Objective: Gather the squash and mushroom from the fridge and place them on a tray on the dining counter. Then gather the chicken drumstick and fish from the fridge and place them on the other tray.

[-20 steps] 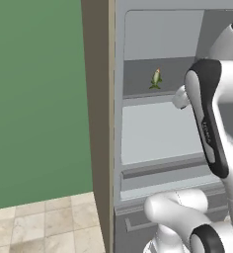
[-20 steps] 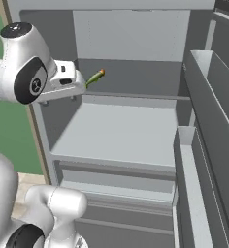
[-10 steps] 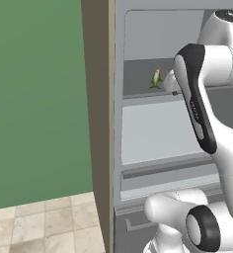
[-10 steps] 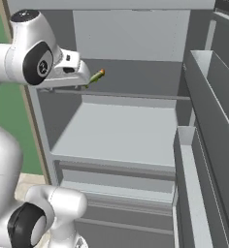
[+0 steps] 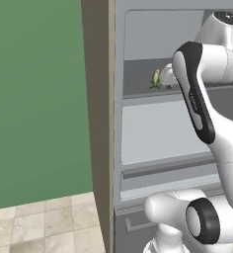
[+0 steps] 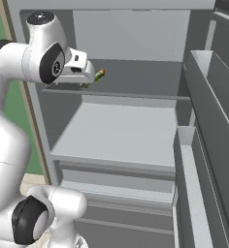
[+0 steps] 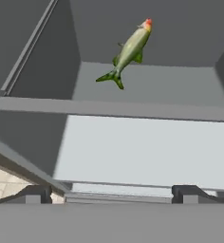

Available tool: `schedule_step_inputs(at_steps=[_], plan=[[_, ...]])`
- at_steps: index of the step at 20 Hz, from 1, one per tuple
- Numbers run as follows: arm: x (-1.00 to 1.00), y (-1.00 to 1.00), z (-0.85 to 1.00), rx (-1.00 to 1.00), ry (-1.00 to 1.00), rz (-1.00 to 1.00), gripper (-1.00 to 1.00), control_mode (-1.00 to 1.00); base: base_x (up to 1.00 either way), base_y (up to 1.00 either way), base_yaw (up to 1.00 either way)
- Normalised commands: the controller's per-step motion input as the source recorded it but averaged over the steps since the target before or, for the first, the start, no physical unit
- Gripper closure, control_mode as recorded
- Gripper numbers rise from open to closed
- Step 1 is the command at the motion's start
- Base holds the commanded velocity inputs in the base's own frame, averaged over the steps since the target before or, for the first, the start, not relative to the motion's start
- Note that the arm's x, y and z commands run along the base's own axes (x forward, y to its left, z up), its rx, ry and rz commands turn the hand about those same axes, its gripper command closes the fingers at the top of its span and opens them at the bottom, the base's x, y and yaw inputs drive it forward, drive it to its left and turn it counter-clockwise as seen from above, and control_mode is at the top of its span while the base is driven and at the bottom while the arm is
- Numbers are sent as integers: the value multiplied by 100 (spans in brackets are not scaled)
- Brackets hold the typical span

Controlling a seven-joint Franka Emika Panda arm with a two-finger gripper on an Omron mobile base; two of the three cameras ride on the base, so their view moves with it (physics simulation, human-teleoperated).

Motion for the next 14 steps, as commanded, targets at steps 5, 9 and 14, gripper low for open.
schedule_step_inputs(at_steps=[5, 9, 14], plan=[[53, 0, 0, 6, 0, -3, -100, -100, 0, 0, 0], [61, 0, -1, 0, 1, -5, -100, -100, 0, 0, 0], [63, 0, -14, 0, 3, -3, -100, -100, 0, 0, 0]])
